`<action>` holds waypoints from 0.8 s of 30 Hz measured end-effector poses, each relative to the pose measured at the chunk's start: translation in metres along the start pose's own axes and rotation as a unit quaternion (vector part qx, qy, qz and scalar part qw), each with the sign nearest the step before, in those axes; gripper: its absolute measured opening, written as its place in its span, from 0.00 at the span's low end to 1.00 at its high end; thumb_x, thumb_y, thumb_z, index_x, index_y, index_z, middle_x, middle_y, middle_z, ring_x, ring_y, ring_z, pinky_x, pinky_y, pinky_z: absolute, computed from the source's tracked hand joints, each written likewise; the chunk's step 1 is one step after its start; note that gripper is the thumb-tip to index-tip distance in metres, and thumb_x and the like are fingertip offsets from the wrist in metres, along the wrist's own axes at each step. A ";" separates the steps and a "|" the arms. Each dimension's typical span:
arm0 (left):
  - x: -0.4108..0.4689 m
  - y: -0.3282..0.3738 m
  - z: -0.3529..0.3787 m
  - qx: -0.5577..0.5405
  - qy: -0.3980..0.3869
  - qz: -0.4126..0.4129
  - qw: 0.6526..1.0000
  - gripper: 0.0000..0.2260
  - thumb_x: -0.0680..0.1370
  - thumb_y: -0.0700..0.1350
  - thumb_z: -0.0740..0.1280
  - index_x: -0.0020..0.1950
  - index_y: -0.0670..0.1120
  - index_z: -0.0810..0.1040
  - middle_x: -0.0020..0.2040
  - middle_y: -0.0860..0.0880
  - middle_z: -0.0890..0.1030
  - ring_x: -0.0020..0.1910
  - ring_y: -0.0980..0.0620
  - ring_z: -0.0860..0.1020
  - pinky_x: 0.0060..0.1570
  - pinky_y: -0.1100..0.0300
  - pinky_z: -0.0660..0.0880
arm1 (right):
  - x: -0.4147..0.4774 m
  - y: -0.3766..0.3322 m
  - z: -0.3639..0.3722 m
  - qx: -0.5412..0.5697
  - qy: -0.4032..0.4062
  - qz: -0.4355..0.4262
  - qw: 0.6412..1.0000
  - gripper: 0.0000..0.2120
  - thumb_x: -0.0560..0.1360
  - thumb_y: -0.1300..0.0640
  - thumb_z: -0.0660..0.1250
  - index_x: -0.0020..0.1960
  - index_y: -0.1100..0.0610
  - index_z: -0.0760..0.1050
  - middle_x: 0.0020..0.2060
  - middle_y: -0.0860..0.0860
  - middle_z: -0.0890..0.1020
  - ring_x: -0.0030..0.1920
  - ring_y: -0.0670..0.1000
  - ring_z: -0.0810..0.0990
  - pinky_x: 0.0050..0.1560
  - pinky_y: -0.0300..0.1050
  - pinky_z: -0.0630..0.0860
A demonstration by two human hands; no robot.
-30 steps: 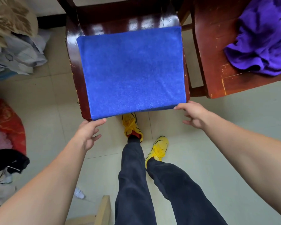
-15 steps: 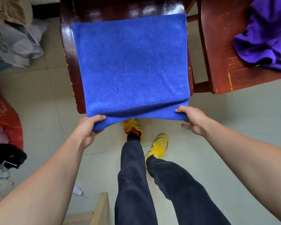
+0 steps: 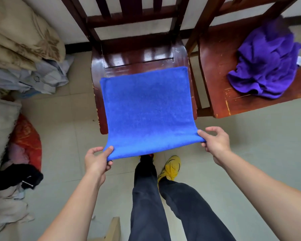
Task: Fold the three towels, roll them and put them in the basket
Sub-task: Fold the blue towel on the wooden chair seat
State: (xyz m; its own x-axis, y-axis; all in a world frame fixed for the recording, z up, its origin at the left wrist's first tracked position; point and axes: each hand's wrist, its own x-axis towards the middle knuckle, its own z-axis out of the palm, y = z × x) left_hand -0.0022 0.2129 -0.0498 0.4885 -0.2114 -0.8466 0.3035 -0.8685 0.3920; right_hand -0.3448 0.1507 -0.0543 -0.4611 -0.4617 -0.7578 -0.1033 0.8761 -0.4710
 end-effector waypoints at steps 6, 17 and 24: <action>-0.001 0.078 0.007 -0.073 -0.069 -0.005 0.995 0.03 0.78 0.35 0.63 0.46 0.42 0.72 0.39 0.42 0.77 0.21 0.54 0.77 0.20 0.68 0.68 | 0.010 -0.083 0.009 0.158 -0.094 0.085 0.979 0.01 0.75 0.61 0.69 0.46 0.58 0.77 0.36 0.55 0.82 0.28 0.48 0.81 0.22 0.35 0.70; 0.065 0.194 0.054 -0.226 -0.132 -0.118 0.958 0.07 0.81 0.41 0.61 0.43 0.45 0.73 0.30 0.49 0.74 0.20 0.57 0.73 0.21 0.69 0.67 | 0.063 -0.182 0.056 0.302 -0.170 0.141 0.928 0.07 0.80 0.57 0.61 0.46 0.58 0.75 0.35 0.54 0.86 0.35 0.49 0.86 0.34 0.35 0.79; 0.095 0.224 0.080 -0.237 -0.096 -0.122 0.959 0.09 0.81 0.41 0.62 0.41 0.41 0.73 0.27 0.45 0.79 0.22 0.53 0.78 0.26 0.67 0.75 | 0.089 -0.203 0.082 0.281 -0.157 0.148 0.935 0.08 0.79 0.56 0.62 0.49 0.59 0.76 0.44 0.55 0.85 0.40 0.50 0.86 0.40 0.38 0.81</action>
State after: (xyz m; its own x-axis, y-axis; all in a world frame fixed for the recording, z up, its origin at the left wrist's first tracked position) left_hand 0.0469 -0.0379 -0.0709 0.2106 -0.1459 -0.9666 0.7494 -0.6108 0.2555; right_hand -0.2922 -0.0794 -0.0630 -0.1043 -0.3058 -0.9464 0.5090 0.8011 -0.3149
